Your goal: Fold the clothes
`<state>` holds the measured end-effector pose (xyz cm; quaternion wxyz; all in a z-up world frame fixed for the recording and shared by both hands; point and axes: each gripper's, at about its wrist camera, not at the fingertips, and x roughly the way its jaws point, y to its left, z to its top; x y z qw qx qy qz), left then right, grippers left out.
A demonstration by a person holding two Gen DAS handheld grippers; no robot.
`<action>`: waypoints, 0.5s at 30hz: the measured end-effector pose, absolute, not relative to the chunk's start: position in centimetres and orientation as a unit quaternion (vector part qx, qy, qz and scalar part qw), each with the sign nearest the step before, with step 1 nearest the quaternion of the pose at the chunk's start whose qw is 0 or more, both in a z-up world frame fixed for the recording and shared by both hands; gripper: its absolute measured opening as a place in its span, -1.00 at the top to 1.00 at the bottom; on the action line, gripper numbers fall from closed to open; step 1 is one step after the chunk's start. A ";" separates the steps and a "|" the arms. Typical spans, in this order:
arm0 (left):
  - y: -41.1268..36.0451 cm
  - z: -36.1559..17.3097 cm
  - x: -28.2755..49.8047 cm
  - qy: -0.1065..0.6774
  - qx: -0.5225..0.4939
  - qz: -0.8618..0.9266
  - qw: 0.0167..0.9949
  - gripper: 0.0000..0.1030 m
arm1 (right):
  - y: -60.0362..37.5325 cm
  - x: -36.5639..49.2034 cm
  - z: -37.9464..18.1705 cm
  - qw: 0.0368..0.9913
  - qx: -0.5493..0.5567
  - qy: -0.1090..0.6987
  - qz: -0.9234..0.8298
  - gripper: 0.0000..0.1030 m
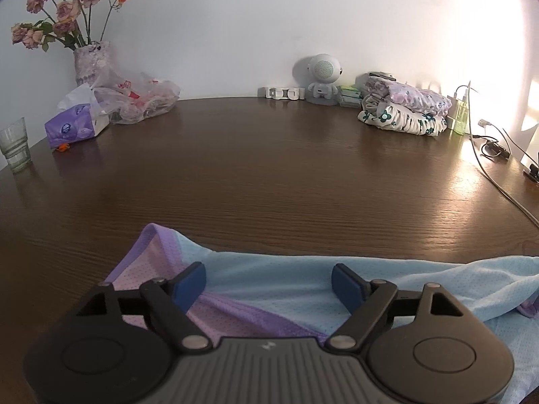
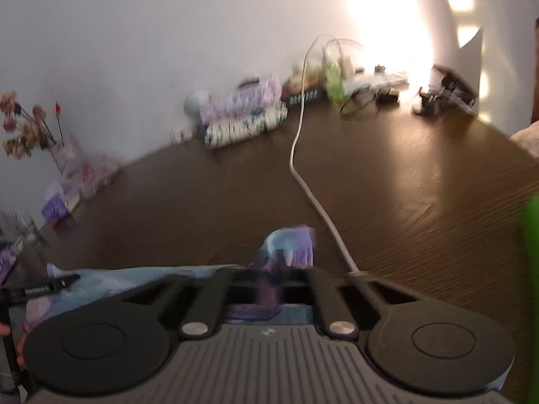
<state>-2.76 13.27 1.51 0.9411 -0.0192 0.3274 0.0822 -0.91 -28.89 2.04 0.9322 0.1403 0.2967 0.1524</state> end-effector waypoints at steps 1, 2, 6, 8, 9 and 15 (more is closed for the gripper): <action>13.3 1.5 -2.8 0.328 -0.019 0.082 0.941 -0.59 | -29.0 -1.3 2.4 0.938 0.144 0.276 0.154 0.93; 13.3 1.5 -2.7 0.328 -0.019 0.082 0.941 -0.59 | -29.2 -2.0 2.9 0.944 0.149 0.250 0.153 0.94; 13.3 1.5 -2.7 0.328 -0.019 0.081 0.941 -0.59 | -30.7 -3.2 2.7 0.947 0.141 0.262 0.125 0.94; 13.3 1.5 -2.7 0.328 -0.018 0.080 0.941 -0.61 | -31.0 -3.3 1.6 0.941 0.129 0.292 0.110 0.93; 13.2 1.5 -2.7 0.329 -0.017 0.080 0.941 -0.61 | -30.6 -3.5 1.3 0.942 0.110 0.298 0.103 0.89; 13.2 1.5 -2.6 0.329 -0.018 0.078 0.941 -0.64 | -28.1 -6.7 4.5 0.974 0.019 0.191 0.119 0.06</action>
